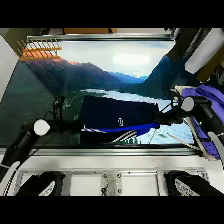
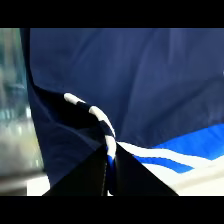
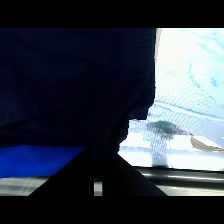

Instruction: Fold the clothes and pants, and hang the long-sleeved shirts on hangers.

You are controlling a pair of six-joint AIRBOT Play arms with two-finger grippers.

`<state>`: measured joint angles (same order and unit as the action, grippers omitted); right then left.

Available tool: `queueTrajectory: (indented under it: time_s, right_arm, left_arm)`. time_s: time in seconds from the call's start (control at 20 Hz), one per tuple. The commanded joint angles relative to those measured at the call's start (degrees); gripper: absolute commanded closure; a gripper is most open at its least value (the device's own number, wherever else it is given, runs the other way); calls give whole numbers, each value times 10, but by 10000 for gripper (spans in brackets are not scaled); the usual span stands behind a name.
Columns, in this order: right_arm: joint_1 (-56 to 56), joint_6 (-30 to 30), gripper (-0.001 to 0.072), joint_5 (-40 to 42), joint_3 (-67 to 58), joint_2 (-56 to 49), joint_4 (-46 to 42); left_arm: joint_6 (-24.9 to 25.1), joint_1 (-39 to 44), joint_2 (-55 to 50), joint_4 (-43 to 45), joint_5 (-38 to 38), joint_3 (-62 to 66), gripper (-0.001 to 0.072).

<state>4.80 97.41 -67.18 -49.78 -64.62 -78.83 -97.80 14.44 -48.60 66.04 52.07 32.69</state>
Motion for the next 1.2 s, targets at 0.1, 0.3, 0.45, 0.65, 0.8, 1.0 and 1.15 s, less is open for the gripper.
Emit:
queueTrajectory:
  time_s: [0.1, 0.3, 0.45, 0.65, 0.8, 1.0, 1.15]
  right_arm:
    - [8, -2, 689, 55, 73, 5, 6]
    - [8, -2, 563, 54, 73, 7, 21]
    - [7, -2, 44, 42, 64, 21, 55]
    - [-52, -61, 44, -18, 2, 68, 56]
    - [-154, -118, 44, -35, -16, 70, 87]
    - [-267, -267, -6, -38, -15, 0, 221]
    - [-312, -370, -7, -38, -15, -92, 297]
  left_arm:
    - [-28, 27, 65, -2, -70, -123, 700]
    - [-28, 27, 101, -18, -40, -113, 334]
    - [-28, 26, 150, -15, -19, -69, 201]
    - [-45, 26, 195, -16, 10, -8, 231]
    - [-52, 27, 177, -18, 23, 17, 696]
    - [-34, 27, 96, -80, 24, 45, 700]
    - [-2, 31, 30, -111, 28, 82, 700]
